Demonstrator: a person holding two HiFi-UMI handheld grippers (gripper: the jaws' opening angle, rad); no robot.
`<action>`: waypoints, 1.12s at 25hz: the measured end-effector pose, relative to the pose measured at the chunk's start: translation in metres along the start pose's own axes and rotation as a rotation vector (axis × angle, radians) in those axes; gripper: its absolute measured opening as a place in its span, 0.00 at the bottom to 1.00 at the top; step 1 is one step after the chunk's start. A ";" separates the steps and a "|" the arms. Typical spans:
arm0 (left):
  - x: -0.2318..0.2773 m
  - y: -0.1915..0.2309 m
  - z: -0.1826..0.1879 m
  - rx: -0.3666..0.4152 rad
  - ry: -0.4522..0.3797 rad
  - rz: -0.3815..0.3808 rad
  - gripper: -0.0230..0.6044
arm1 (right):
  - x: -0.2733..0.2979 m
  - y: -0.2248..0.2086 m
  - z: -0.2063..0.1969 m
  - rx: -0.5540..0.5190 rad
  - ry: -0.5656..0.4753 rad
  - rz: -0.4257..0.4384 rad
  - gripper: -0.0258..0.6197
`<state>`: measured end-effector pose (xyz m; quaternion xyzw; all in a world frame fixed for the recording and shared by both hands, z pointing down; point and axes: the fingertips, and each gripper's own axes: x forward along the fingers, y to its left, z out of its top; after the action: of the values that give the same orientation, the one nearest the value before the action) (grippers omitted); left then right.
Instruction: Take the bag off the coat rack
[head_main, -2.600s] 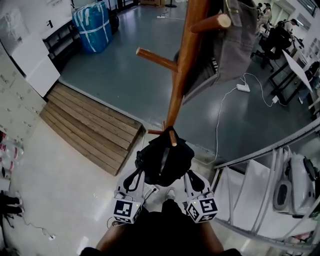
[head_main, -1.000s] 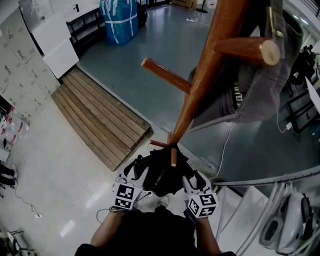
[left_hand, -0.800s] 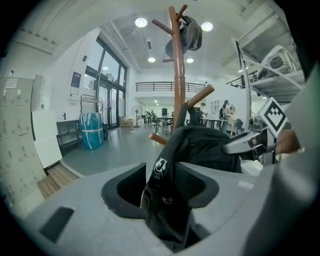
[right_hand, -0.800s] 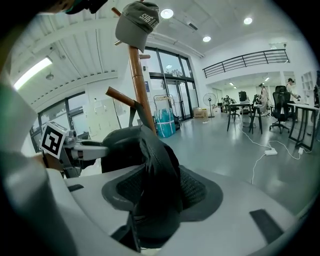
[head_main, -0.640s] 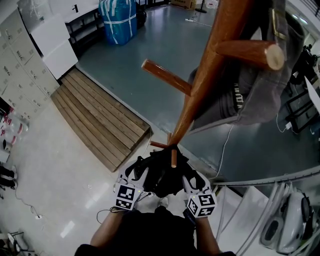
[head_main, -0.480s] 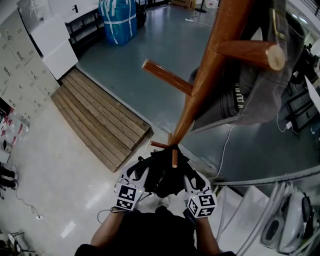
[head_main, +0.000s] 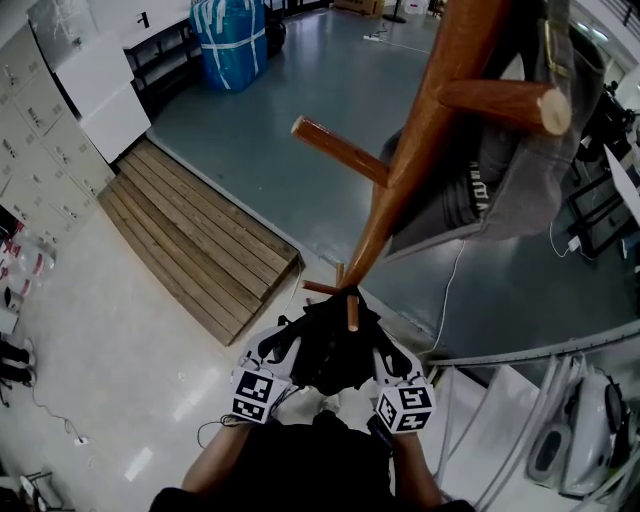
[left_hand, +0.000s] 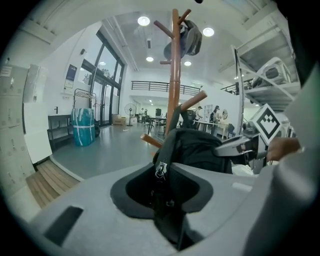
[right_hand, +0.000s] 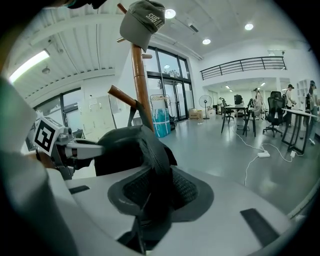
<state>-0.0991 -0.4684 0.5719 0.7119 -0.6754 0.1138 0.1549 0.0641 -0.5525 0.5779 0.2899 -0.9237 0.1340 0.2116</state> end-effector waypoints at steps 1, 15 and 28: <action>-0.001 -0.001 0.000 -0.005 -0.002 -0.008 0.18 | -0.001 0.001 0.000 0.003 -0.002 -0.005 0.19; -0.021 -0.008 0.012 -0.049 -0.044 -0.082 0.17 | -0.022 0.015 0.007 0.036 -0.032 -0.039 0.18; -0.047 -0.020 0.024 -0.046 -0.110 -0.182 0.17 | -0.056 0.036 0.010 0.069 -0.083 -0.120 0.18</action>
<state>-0.0836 -0.4326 0.5310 0.7718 -0.6179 0.0445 0.1434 0.0811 -0.5007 0.5388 0.3570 -0.9075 0.1407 0.1706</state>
